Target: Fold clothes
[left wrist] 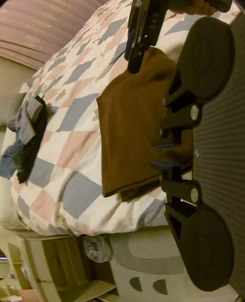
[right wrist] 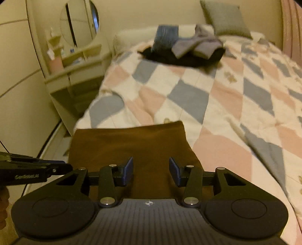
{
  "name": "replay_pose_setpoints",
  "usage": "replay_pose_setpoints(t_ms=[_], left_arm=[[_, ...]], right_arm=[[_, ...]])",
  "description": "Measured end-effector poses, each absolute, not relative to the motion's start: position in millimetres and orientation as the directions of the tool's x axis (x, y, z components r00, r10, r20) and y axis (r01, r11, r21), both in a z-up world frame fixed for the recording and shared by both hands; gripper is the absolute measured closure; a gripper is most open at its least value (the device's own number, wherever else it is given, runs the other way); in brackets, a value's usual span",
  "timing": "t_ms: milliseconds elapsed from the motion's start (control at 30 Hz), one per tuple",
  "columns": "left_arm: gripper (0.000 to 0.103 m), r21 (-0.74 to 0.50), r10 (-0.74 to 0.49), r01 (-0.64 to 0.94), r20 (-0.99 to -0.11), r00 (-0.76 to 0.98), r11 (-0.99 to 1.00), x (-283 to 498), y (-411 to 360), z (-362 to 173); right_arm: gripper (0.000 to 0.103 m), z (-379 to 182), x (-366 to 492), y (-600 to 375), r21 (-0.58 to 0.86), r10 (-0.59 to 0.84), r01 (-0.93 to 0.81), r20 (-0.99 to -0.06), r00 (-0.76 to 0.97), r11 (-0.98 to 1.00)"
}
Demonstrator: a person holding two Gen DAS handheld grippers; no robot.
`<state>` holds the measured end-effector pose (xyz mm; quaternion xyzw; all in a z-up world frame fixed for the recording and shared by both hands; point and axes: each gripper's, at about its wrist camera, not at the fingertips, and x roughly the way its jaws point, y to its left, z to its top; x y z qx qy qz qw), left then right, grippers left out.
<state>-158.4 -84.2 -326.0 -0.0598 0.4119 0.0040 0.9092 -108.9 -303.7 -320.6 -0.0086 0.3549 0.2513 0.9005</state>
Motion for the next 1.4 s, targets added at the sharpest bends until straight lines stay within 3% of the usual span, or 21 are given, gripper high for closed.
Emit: replay_pose_setpoints(t_ms=[100, 233, 267, 433, 567, 767, 833, 933, 1033, 1133, 1400], left_arm=[[0.088, -0.033, 0.007, -0.059, -0.820, 0.573, 0.998, -149, -97, -343], [0.087, -0.002, 0.063, -0.130, -0.866, 0.495, 0.992, -141, -97, -324], [0.082, 0.007, 0.077, -0.144, -0.872, 0.483, 0.990, -142, -97, -314], [0.068, 0.016, 0.078, -0.147, -0.900, 0.429, 0.989, -153, -103, -279], [0.057, 0.028, 0.086, -0.146, -0.908, 0.411, 0.989, -162, -111, -268], [0.052, 0.015, 0.075, -0.159, -0.922, 0.380, 0.987, -171, -114, -272], [0.050, -0.013, 0.055, -0.177, -0.926, 0.374, 0.984, -175, -107, -276], [0.049, -0.093, -0.004, -0.227, -0.931, 0.365, 0.969, -183, -84, -288], [0.044, -0.210, -0.095, -0.296, -0.928, 0.360, 0.932, -191, -54, -300], [0.042, -0.343, -0.204, -0.367, -0.908, 0.367, 0.865, -195, -25, -311], [0.034, -0.649, -0.481, -0.532, -0.760, 0.437, 0.543, -188, 23, -350]], right_arm=[[0.054, -347, -106, -293, 0.101, 0.368, -0.451, -0.745, 0.557, 0.887], [0.053, -323, -102, -299, 0.152, 0.386, -0.419, -0.734, 0.559, 0.895], [0.053, -313, -105, -304, 0.182, 0.403, -0.406, -0.720, 0.565, 0.896], [0.038, -276, -131, -327, 0.277, 0.434, -0.345, -0.700, 0.567, 0.897], [0.038, -272, -148, -336, 0.308, 0.437, -0.314, -0.714, 0.548, 0.898], [0.038, -277, -164, -342, 0.296, 0.423, -0.309, -0.734, 0.532, 0.904], [0.038, -279, -171, -338, 0.237, 0.397, -0.343, -0.742, 0.540, 0.909], [0.038, -285, -187, -314, 0.013, 0.322, -0.473, -0.749, 0.579, 0.881], [0.038, -302, -222, -272, -0.290, 0.322, -0.657, -0.692, 0.646, 0.696], [0.040, -327, -254, -233, -0.504, 0.374, -0.738, -0.644, 0.668, 0.449], [0.043, -402, -275, -171, -0.787, 0.413, -0.612, -0.533, 0.738, 0.079]])
